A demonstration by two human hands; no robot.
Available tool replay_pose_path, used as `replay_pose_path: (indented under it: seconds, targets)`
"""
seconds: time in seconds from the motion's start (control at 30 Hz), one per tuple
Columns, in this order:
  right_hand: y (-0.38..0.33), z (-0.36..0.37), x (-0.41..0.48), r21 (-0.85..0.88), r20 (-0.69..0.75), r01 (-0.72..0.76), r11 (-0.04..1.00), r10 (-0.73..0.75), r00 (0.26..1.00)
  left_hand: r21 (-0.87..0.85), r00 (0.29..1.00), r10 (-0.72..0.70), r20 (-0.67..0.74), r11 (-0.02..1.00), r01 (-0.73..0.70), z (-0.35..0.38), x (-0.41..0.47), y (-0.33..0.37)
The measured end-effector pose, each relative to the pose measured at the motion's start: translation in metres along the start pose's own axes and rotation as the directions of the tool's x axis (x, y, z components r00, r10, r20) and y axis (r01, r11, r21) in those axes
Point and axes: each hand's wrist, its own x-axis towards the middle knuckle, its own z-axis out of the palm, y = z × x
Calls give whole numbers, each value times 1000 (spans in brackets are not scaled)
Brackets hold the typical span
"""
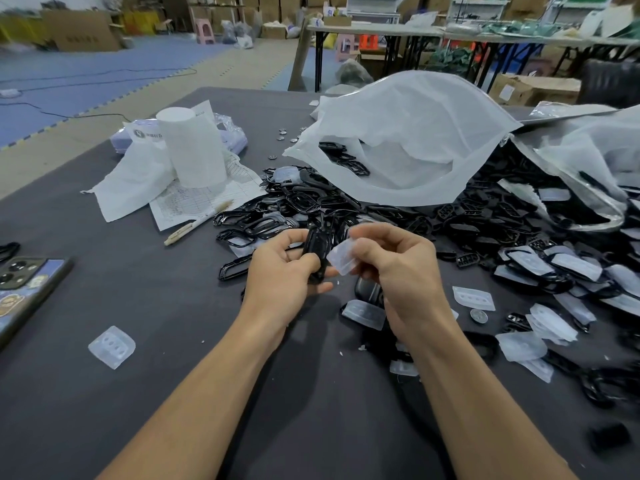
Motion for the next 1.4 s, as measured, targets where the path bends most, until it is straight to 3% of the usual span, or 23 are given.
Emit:
replay_pose_path:
  seconds: [0.23,0.4,0.73,0.93,1.2,1.33,1.4]
  targets:
    - [0,3,-6,25,150,63,998,-66,987,-44,990,30,140,999,-24,3,-2,-2]
    - [5,2,-4,-209,5,183,961,-186,982,-14,981,58,186,998,-56,6,-6,-3]
    - [13,8,-4,-303,-178,219,927,-281,943,-149,960,46,276,989,-5,12,-11,-4]
    - [10,7,-6,-380,-178,241,893,-326,928,-165,957,29,290,986,20,11,-12,0]
    - [10,-1,0,-413,-106,202,888,-267,958,-145,968,13,250,989,24,6,-14,3]
    - [8,-2,3,-349,-34,105,931,-124,992,-137,973,-6,231,990,39,8,-13,3]
    - [5,-4,4,-225,4,70,972,-71,997,-164,976,-9,220,985,46,9,-12,3]
